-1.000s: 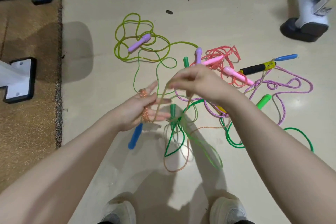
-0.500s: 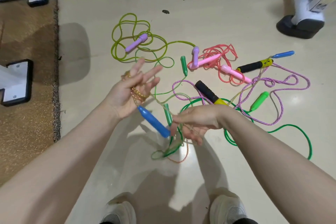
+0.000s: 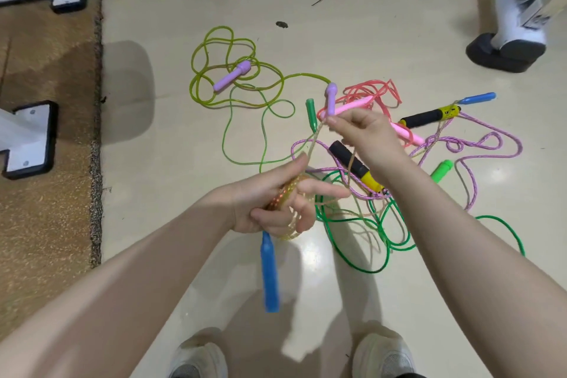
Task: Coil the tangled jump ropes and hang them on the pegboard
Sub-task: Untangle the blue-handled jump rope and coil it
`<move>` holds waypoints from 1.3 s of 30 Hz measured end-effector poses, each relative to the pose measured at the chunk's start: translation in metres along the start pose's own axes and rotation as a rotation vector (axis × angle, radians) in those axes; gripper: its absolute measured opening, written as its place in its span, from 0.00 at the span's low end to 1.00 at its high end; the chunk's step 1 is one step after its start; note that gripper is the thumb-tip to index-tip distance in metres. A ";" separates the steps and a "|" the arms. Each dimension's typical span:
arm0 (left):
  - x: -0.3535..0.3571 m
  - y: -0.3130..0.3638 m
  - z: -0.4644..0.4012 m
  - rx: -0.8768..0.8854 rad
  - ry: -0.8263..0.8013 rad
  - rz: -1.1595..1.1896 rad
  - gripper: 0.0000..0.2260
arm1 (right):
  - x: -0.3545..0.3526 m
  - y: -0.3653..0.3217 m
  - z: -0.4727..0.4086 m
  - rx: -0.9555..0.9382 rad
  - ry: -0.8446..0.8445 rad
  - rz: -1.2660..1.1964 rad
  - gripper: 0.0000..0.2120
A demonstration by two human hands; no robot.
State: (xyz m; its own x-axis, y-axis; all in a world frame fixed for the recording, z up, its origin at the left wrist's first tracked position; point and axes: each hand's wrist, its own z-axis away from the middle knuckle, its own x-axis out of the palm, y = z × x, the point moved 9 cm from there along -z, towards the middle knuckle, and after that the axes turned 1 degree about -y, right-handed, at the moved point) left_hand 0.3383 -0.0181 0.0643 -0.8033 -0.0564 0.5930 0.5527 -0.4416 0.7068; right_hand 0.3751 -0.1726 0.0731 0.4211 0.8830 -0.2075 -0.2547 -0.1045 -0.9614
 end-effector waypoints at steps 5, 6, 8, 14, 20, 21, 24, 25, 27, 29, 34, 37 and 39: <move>-0.015 0.031 0.001 0.265 0.085 0.231 0.17 | 0.077 0.079 0.065 0.519 -0.719 0.361 0.24; -0.031 0.029 0.003 0.292 0.231 0.315 0.19 | 0.090 0.086 0.085 0.629 -0.859 0.359 0.25; -0.066 0.019 0.015 0.356 0.508 0.422 0.22 | 0.104 0.082 0.107 0.698 -1.017 0.378 0.24; -0.132 -0.029 0.059 0.259 1.005 0.387 0.26 | 0.092 0.021 0.089 0.420 -1.185 -0.026 0.17; -0.073 0.010 0.021 0.154 0.689 -0.048 0.17 | 0.060 -0.004 0.033 0.162 -0.663 -0.581 0.12; -0.062 0.011 0.014 0.128 0.640 -0.110 0.18 | 0.047 0.000 0.021 0.119 -0.480 -0.448 0.07; -0.021 0.001 -0.008 -0.062 0.382 -0.032 0.31 | 0.004 -0.001 0.004 -0.041 0.064 0.075 0.08; 0.002 -0.003 -0.013 -0.112 0.227 -0.005 0.31 | -0.004 0.006 0.004 -0.008 0.149 0.081 0.09; 0.038 0.000 -0.015 -0.074 -0.072 0.026 0.20 | -0.008 0.034 0.007 0.148 0.180 0.030 0.15; 0.050 0.016 -0.010 0.087 -0.253 0.140 0.12 | 0.000 0.067 0.013 0.323 0.080 -0.032 0.16; -0.040 0.046 0.007 0.563 0.132 0.891 0.13 | 0.068 0.101 0.071 0.623 -0.723 0.111 0.07; -0.102 0.010 0.032 0.551 0.668 0.715 0.17 | 0.092 0.072 0.094 0.526 -0.995 0.407 0.14; -0.113 -0.015 0.035 0.398 0.795 0.605 0.17 | 0.102 0.044 0.091 0.398 -1.048 0.571 0.16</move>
State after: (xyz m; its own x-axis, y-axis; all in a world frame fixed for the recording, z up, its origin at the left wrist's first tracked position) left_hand 0.4287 0.0267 -0.0002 -0.2071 -0.7971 0.5672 0.8240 0.1704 0.5404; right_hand 0.3278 -0.0454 0.0263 -0.6815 0.7150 -0.1560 -0.4937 -0.6065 -0.6232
